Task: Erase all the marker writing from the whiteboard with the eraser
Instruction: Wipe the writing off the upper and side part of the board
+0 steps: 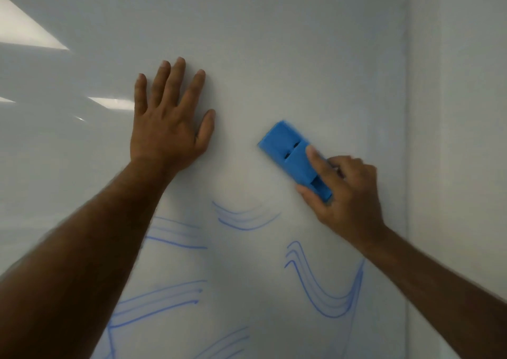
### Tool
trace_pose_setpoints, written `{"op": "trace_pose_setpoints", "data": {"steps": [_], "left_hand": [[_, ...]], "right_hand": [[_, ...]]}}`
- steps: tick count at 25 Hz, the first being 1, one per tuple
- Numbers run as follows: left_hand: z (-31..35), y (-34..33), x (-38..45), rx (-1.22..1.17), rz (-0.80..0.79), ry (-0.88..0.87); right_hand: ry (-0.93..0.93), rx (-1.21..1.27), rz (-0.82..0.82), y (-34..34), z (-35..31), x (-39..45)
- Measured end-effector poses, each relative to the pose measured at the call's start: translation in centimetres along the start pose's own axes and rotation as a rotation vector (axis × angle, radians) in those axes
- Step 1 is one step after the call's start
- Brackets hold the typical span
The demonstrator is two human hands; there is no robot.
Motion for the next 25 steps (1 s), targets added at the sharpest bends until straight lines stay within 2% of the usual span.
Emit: {"op": "trace_pose_setpoints", "data": {"steps": [3, 5, 7, 12, 14, 17, 19, 21, 25], "left_hand": [[0.0, 0.1, -0.3, -0.002, -0.019, -0.004], [-0.1, 0.3, -0.7, 0.002, -0.022, -0.008], [-0.1, 0.4, -1.1, 0.008, -0.025, -0.008], [-0.1, 0.4, -1.4, 0.015, -0.021, -0.007], [-0.2, 0.4, -1.5, 0.010, -0.024, -0.008], [-0.4, 0.5, -1.9, 0.007, -0.020, -0.019], [-0.5, 0.6, -2.1, 0.008, -0.016, -0.031], [-0.5, 0.7, -2.3, 0.018, -0.009, -0.033], [-0.4, 0.6, -2.6, 0.028, -0.010, -0.021]], "right_hand": [[0.466, 0.109, -0.121, -1.0, -8.6, -3.4], [0.650, 0.133, -0.170, -1.1, -10.5, -4.7], [0.608, 0.098, -0.160, -1.2, -9.3, -3.8], [0.081, 0.029, -0.022, -0.7, -4.7, 0.2], [0.129, 0.063, -0.022, -1.1, -7.1, -0.7], [0.472, 0.108, -0.116, -1.5, -12.0, -4.2], [0.576, 0.099, -0.150, -1.2, -12.2, -5.0], [0.536, 0.052, -0.138, -0.9, -10.3, -4.3], [0.168, -0.006, -0.090, -0.2, -5.6, -1.6]]}}
Point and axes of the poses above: each hand's wrist, its own x-axis towards the middle knuckle, its own y-axis out of the back of the hand, z = x × y, the point moved 10 cm from there along x, towards the middle knuckle, and after that the axes turned 3 degrees about z, right-handed, at the moved point
